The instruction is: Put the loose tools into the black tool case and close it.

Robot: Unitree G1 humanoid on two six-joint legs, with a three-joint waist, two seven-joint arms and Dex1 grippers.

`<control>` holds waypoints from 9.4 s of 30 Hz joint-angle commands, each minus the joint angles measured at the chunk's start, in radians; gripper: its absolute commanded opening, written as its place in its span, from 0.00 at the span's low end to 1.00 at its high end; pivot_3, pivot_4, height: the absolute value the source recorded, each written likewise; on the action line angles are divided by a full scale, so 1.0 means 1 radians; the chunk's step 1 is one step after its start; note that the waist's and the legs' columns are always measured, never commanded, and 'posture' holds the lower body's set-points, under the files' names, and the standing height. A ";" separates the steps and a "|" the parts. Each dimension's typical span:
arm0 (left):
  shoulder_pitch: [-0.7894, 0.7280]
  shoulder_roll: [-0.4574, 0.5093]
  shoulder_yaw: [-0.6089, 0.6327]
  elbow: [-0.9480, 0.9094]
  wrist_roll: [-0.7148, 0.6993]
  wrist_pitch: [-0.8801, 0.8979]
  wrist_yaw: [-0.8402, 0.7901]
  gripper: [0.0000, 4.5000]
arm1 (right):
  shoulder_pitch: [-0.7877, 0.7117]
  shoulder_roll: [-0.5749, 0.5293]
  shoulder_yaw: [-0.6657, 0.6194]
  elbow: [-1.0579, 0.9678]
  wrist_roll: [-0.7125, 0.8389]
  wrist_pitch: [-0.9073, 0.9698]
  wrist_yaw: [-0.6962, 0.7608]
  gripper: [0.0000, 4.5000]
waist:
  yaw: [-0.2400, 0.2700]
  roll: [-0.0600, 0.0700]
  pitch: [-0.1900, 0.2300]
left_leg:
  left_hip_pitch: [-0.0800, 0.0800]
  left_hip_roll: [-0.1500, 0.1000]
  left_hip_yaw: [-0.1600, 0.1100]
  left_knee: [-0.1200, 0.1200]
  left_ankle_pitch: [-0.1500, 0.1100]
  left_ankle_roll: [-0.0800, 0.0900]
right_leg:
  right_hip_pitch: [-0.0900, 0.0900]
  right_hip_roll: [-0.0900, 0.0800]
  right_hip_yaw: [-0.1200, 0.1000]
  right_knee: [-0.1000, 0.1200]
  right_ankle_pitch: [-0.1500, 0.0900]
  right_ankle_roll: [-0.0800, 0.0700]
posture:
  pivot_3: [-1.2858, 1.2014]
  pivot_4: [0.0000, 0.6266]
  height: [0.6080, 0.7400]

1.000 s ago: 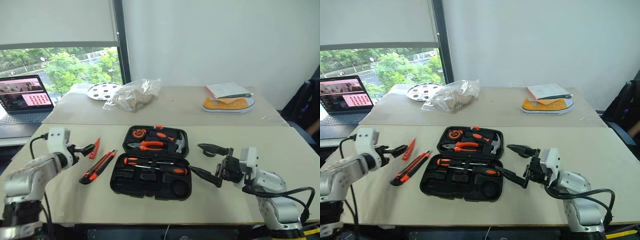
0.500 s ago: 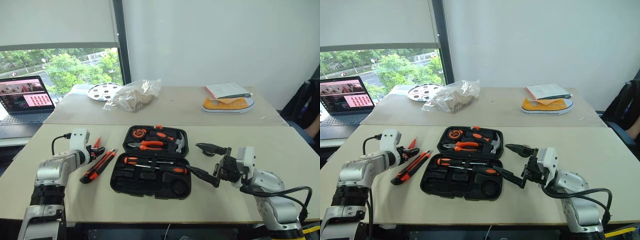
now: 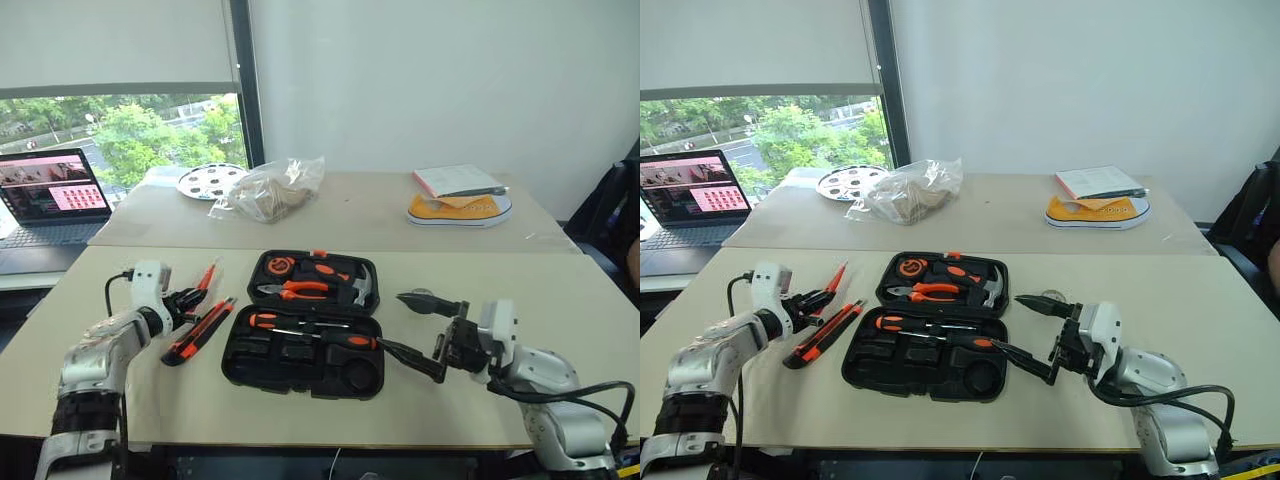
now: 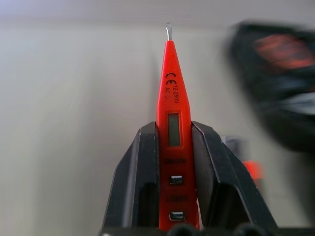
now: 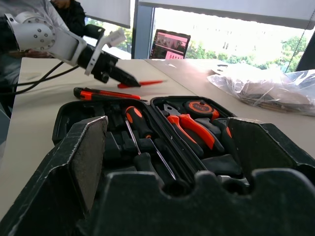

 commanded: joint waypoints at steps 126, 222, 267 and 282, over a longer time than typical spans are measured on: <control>0.530 0.015 0.209 -0.397 -0.089 -0.061 0.026 0.99 | 0.010 -0.021 0.013 -0.023 0.047 -0.032 0.068 1.00 | 0.021 -0.001 -0.001 | -0.004 0.000 -0.006 0.007 -0.003 0.009 | 0.003 -0.003 0.000 -0.002 0.002 0.003 | 0.52 0.24 1.00; -0.040 0.004 -0.512 -0.013 0.333 -0.546 -0.592 0.01 | 0.080 -0.046 -0.022 -0.008 0.008 -0.066 0.029 1.00 | 0.014 0.001 -0.001 | -0.004 -0.002 -0.005 0.008 -0.001 0.007 | 0.003 0.000 0.003 -0.002 0.001 0.004 | 0.52 0.24 1.00; 0.290 0.087 -0.082 -0.346 -0.089 -0.353 -0.476 1.00 | -0.565 -0.247 0.313 0.730 -0.488 0.114 0.116 1.00 | -0.009 0.006 0.001 | -0.002 -0.002 -0.004 -0.001 -0.004 0.010 | 0.005 -0.003 0.002 -0.008 -0.003 0.006 | 0.52 0.24 1.00; 0.310 0.088 -0.106 -0.402 -0.089 -0.355 -0.484 1.00 | -0.745 -0.198 0.371 0.934 -0.555 0.001 0.245 0.16 | -0.012 0.007 0.001 | -0.005 -0.001 0.000 0.002 -0.003 0.008 | -0.001 -0.003 0.001 -0.003 -0.002 0.007 | 0.52 0.24 1.00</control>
